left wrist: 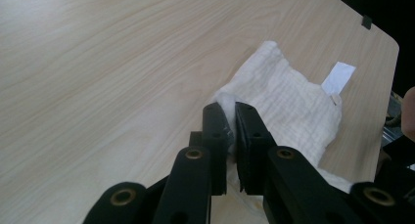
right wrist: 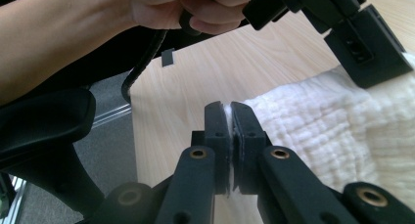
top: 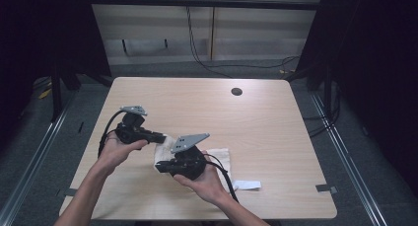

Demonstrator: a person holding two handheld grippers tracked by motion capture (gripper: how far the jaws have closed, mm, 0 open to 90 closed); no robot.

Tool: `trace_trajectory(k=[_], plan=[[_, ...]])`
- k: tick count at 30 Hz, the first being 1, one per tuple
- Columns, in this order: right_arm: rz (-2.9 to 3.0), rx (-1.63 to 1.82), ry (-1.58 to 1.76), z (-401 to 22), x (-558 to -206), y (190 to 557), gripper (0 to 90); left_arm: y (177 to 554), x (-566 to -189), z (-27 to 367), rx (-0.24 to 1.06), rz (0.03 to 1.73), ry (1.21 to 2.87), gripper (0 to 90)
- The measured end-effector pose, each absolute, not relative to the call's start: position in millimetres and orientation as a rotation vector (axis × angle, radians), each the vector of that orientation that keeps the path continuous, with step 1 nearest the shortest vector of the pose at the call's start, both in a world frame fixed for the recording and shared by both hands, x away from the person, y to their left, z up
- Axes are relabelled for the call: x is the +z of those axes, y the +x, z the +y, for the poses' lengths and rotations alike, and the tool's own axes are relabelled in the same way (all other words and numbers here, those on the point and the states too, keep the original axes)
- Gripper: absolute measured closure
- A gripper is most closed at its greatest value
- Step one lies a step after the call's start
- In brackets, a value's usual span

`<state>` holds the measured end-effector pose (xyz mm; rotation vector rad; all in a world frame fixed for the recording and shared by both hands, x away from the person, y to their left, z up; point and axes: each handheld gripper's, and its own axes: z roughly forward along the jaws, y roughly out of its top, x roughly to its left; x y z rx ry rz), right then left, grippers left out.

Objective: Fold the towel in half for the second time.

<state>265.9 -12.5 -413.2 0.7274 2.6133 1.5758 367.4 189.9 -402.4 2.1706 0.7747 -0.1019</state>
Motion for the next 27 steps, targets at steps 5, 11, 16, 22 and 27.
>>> trace_trajectory(k=[5, 11, 16, 22, 27], plan=[[2.567, 1.58, 0.767, -34.8, -409.4, 263.6, 86.7, 373.4, -403.5, 164.6, -0.131, 0.76, 2.208, 84.2], [2.537, 1.579, 0.82, -59.5, -416.9, 258.3, 86.7, 375.7, -403.6, 130.4, -0.135, 0.702, 2.243, 84.2], [2.477, 1.597, 0.864, -75.8, -418.4, 253.5, 86.7, 377.4, -405.2, 110.0, -0.15, 0.713, 2.232, 84.3], [2.455, 1.566, 0.933, -95.5, -427.7, 248.9, 86.7, 379.6, -415.1, 93.6, -0.18, 0.71, 2.211, 84.2], [2.452, 1.531, 0.985, -112.2, -438.3, 244.8, 86.7, 381.2, -425.3, 78.9, -0.197, 0.715, 2.237, 84.0]])
